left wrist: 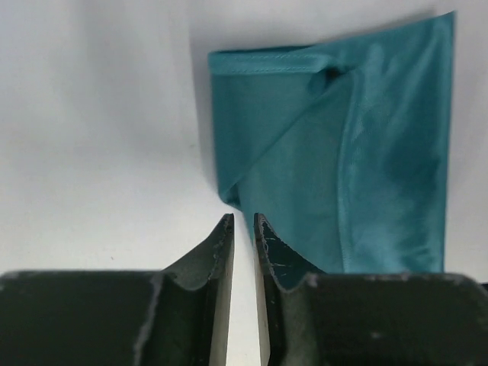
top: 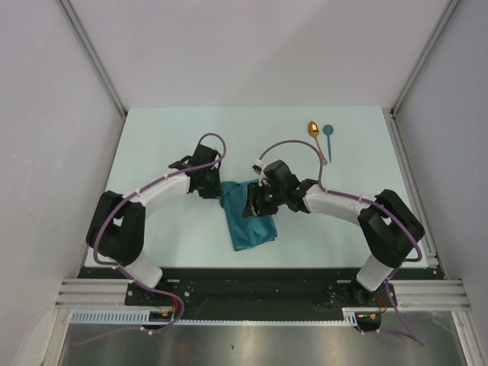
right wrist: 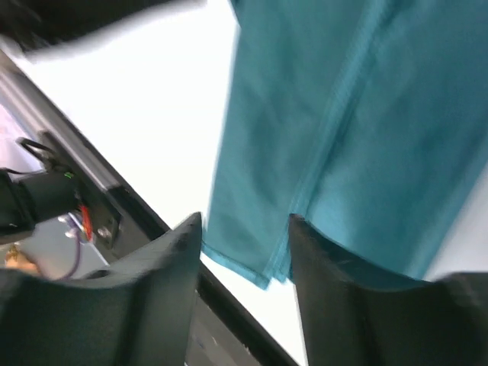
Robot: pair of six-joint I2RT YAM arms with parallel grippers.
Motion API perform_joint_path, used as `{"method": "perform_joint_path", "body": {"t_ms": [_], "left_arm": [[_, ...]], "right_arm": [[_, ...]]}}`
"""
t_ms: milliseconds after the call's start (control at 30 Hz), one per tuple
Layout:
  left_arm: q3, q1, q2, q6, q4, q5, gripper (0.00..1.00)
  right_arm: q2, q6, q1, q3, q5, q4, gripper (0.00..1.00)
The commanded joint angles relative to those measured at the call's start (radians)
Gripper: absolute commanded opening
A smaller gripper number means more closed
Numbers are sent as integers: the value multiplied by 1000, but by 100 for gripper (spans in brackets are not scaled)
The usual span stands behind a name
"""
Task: Fold the napkin into a case and place the utensils inside
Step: Smooth out the 2/3-rectangle-folded napkin at the center of the board.
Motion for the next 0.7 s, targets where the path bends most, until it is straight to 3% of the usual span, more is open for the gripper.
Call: {"method": "perform_joint_path", "body": {"t_ms": [0,133,233,533,667], "left_arm": [[-49,15,-12,-24,63,5,24],[-87,23,7,-45,129,50,27],[-84,23,40,-58,154,73,27],[-80,23,87,-61,163,19,20],[-94,23,88,-64,193,30,12]], "right_arm": [[90,36,-4,50,-55,143,47],[179,82,-3,56,-134,252,25],[220,94,-3,55,-157,287,16],[262,128,2,38,-183,339,8],[288,145,3,36,-202,372,8]]}}
